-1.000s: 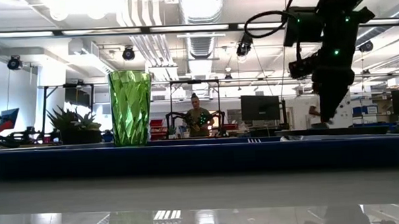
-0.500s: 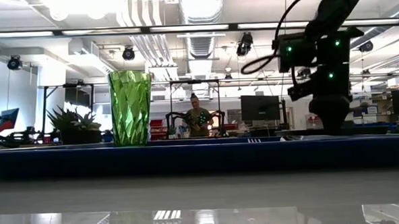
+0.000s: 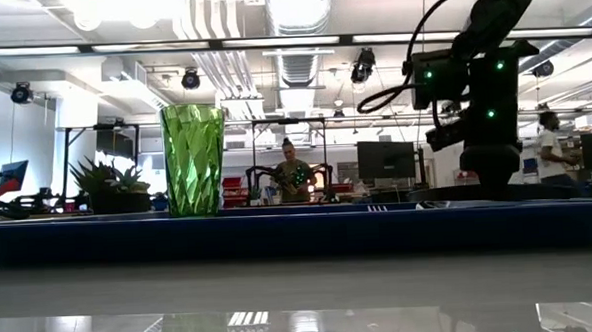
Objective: Pick and place plate/cup/fork/spoon on tray
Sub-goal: Put the black plate on the blue tray
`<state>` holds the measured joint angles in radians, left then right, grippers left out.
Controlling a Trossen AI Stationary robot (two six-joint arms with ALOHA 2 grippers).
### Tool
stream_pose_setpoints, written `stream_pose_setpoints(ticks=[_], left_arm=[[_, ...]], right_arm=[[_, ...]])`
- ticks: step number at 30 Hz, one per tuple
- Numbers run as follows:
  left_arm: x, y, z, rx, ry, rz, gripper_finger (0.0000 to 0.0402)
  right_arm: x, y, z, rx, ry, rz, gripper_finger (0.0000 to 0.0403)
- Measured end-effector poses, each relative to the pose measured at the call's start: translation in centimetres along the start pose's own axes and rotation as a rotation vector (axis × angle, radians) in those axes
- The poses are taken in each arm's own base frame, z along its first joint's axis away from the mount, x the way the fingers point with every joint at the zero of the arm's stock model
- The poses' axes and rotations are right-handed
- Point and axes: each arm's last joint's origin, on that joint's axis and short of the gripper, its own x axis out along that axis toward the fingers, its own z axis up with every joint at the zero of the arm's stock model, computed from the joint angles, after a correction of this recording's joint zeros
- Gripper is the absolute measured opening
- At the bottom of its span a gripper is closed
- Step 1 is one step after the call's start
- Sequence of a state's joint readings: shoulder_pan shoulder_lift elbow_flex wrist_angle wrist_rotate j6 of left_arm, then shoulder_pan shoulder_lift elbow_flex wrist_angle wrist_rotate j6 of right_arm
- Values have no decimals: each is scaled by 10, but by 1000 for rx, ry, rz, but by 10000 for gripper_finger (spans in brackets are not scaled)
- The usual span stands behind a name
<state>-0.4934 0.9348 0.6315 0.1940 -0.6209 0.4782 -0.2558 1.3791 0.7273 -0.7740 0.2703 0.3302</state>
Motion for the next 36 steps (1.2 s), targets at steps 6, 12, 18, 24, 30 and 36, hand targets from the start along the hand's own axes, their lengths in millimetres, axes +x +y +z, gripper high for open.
stream_pose_setpoints(ticks=[6,12,18,24,30,36], left_arm=[[0,0,0,0,0,0,11],[0,0,0,0,0,0,11],[0,0,0,1,0,0,11],[0,0,0,0,0,0,11],[0,0,0,0,0,0,11],[0,0,0,0,0,0,11]], right_arm=[[-16,-5,-2,35,-67,19,13],[-47,-8,1,57,-164,-10,10],[-80,1,10,28,-271,20,9],[-117,20,19,-38,-387,16,9],[-153,52,22,-146,-491,103,10],[-165,91,26,-264,-516,137,10]])
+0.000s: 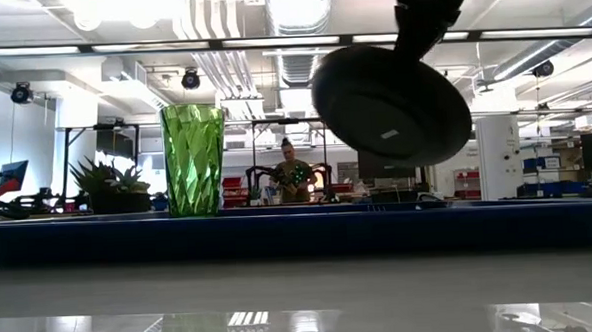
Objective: Pick and place plate/cup/fork/spoon on tray
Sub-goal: Put the black plate on the blue tray
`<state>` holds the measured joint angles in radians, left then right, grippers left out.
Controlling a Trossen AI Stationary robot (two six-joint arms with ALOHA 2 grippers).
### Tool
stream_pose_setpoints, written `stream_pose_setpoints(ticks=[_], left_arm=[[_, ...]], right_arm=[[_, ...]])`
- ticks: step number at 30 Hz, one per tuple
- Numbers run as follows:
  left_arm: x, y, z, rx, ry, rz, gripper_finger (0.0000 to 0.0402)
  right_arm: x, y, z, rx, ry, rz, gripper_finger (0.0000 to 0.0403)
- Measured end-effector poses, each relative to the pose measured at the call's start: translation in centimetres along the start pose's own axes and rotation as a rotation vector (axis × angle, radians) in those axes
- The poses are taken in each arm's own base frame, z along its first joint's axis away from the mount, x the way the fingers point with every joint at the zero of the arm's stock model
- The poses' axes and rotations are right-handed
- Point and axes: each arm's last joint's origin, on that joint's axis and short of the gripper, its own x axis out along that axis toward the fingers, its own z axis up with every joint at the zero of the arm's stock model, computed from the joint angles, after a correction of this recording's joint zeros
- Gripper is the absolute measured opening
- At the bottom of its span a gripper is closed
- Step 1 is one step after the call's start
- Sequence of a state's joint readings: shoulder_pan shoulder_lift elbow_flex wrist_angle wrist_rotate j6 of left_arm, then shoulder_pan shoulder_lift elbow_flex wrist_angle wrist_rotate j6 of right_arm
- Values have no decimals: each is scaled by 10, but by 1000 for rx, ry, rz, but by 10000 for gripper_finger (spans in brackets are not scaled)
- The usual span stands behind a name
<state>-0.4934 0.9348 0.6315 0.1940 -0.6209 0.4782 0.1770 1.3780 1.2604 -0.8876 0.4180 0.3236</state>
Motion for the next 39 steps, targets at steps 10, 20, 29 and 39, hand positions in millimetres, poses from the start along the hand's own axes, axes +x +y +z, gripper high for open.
stream_pose_setpoints(ticks=[10,20,29,39], left_arm=[[0,0,0,-1,0,0,11],[0,0,0,-1,0,0,11],[0,0,0,-1,1,0,11],[0,0,0,-2,0,0,11]], right_arm=[[27,59,20,-244,47,33,10],[33,89,33,-331,140,33,10],[29,111,36,-346,134,100,10],[30,132,34,-380,102,152,11]])
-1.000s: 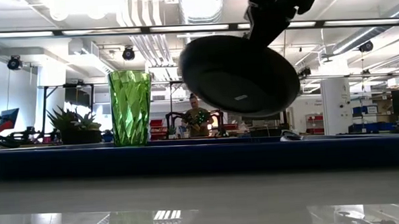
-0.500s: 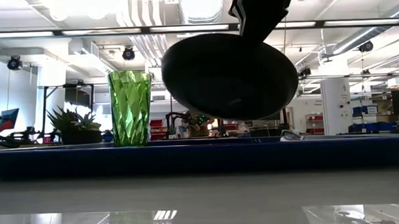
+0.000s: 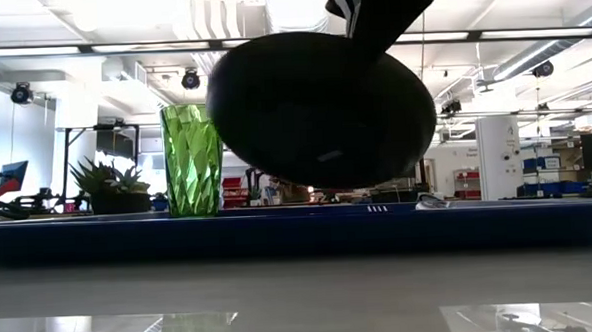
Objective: Pick and place plate/cup/fork/spoon on tray
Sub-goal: Put the black plate on the blue tray
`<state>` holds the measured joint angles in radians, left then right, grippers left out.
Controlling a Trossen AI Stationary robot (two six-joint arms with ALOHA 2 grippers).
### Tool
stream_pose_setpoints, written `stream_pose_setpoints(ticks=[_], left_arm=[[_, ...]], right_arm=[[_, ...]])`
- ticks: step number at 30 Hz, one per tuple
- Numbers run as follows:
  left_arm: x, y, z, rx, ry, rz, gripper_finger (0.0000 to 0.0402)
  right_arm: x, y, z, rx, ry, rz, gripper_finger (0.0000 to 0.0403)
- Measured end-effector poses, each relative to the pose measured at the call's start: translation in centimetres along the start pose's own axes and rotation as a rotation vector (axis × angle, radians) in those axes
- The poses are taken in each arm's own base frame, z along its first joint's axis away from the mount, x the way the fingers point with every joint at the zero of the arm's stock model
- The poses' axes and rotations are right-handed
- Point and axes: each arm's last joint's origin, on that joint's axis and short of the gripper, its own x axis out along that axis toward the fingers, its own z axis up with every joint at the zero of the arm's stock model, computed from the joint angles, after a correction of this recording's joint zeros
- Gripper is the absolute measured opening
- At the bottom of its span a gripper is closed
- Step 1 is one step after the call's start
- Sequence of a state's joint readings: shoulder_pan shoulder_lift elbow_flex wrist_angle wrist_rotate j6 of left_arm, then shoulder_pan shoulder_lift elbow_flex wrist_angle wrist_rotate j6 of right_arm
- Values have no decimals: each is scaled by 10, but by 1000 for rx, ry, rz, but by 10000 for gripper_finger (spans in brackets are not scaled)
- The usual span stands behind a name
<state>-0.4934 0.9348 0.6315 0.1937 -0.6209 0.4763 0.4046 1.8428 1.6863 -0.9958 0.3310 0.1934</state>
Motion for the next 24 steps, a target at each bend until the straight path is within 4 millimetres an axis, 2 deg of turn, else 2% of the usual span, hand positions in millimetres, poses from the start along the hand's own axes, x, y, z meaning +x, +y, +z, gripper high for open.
stream_pose_setpoints(ticks=[8,24], left_arm=[[0,0,0,-1,-1,0,11],[0,0,0,-1,0,0,11]], right_arm=[[11,8,6,-44,-27,57,11],[10,11,17,-87,-134,97,11]])
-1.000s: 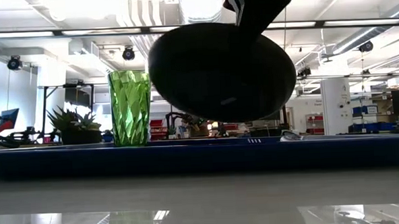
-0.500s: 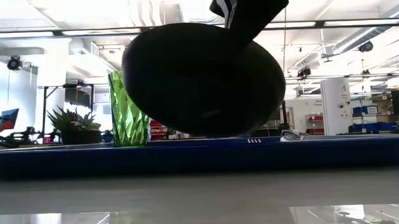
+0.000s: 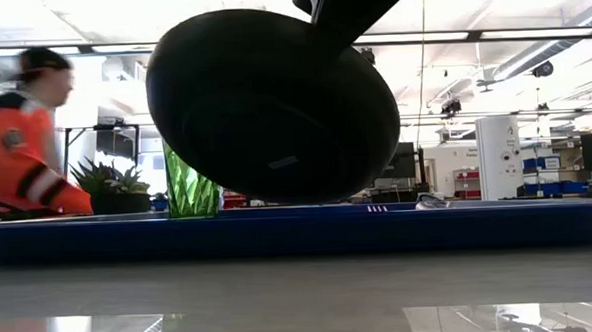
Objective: Pick and place plate/cup/fork/spoon on tray
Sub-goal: Put the black plate on the blue tray
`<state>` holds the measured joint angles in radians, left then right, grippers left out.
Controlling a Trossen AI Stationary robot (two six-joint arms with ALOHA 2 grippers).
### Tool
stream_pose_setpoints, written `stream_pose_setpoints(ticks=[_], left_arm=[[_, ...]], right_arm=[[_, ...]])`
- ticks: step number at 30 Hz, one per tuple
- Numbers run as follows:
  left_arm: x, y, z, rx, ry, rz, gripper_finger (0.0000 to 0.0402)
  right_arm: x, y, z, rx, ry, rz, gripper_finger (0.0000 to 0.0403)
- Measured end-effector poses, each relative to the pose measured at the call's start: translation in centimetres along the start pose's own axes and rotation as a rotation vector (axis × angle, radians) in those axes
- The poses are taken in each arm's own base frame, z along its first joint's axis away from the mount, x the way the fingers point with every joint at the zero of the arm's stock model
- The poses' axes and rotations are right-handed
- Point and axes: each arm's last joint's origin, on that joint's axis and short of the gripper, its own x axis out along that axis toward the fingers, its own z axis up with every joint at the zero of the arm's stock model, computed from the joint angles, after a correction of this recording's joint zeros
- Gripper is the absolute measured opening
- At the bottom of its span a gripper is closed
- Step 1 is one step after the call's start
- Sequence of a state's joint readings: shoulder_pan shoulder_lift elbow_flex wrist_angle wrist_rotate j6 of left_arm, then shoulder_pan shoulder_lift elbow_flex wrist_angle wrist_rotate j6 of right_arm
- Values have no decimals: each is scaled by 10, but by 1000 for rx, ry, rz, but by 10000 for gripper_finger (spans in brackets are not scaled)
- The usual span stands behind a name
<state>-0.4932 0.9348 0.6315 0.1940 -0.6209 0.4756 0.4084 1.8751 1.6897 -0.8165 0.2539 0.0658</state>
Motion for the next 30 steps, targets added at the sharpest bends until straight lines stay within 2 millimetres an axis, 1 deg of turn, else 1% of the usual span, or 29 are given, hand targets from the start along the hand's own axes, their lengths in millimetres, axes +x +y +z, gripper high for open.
stream_pose_setpoints(ticks=[12,20,30], left_arm=[[0,0,0,0,0,0,11],[0,0,0,0,0,0,11],[0,0,0,0,0,0,11]], right_arm=[[2,0,-1,2,-6,-1,11],[4,1,2,-11,-39,-3,11],[9,2,-3,-18,-30,-7,11]])
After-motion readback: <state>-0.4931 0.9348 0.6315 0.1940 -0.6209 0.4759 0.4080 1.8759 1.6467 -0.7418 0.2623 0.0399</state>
